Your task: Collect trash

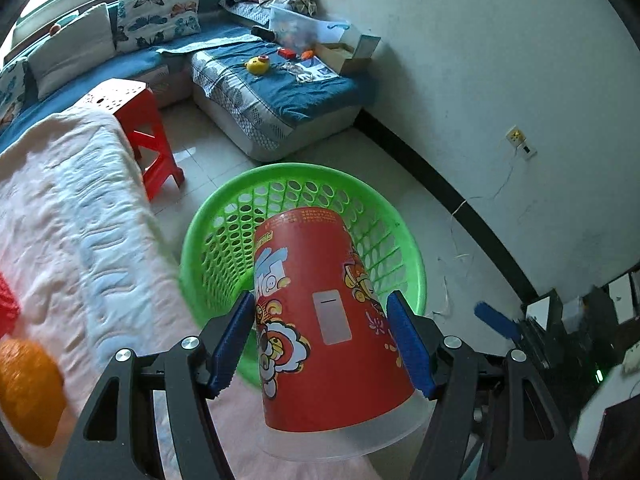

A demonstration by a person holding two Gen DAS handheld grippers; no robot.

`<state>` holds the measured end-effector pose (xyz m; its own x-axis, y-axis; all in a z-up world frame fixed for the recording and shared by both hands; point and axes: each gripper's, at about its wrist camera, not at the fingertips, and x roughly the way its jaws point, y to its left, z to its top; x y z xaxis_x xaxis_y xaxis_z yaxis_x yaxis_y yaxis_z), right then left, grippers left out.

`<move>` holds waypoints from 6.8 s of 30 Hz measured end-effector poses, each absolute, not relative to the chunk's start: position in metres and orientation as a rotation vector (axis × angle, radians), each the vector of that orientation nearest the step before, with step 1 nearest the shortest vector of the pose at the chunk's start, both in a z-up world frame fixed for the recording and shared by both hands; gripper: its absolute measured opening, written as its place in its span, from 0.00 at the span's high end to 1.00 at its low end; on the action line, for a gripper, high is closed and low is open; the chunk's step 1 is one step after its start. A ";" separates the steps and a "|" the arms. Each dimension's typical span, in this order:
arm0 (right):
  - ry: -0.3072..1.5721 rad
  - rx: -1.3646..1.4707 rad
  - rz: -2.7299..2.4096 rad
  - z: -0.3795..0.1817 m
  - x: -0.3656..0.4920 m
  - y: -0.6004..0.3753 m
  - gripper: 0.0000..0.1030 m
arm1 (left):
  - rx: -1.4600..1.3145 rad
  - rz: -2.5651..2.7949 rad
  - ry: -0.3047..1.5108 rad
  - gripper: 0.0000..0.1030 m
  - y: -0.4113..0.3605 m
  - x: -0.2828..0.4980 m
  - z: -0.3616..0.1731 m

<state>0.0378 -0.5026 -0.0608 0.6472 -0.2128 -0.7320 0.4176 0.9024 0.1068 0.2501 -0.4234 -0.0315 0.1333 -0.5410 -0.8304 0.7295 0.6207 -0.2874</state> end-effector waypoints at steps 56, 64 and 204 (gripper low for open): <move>0.898 0.124 0.257 -0.025 0.123 -0.196 0.22 | -0.072 -0.338 0.837 0.26 0.024 0.147 0.008; 1.006 0.178 0.220 -0.030 0.167 -0.170 0.25 | -0.114 -0.312 0.843 0.26 0.066 0.123 -0.012; 1.062 0.234 -0.307 -0.124 0.189 -0.516 0.39 | 0.175 -0.771 0.894 0.95 -0.262 0.252 0.032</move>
<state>0.1894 -0.5158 -0.1241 0.4510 -0.1335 -0.8825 0.3573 0.9331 0.0414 0.2523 -0.2619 0.0318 0.3819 -0.5311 -0.7564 0.6701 0.7228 -0.1691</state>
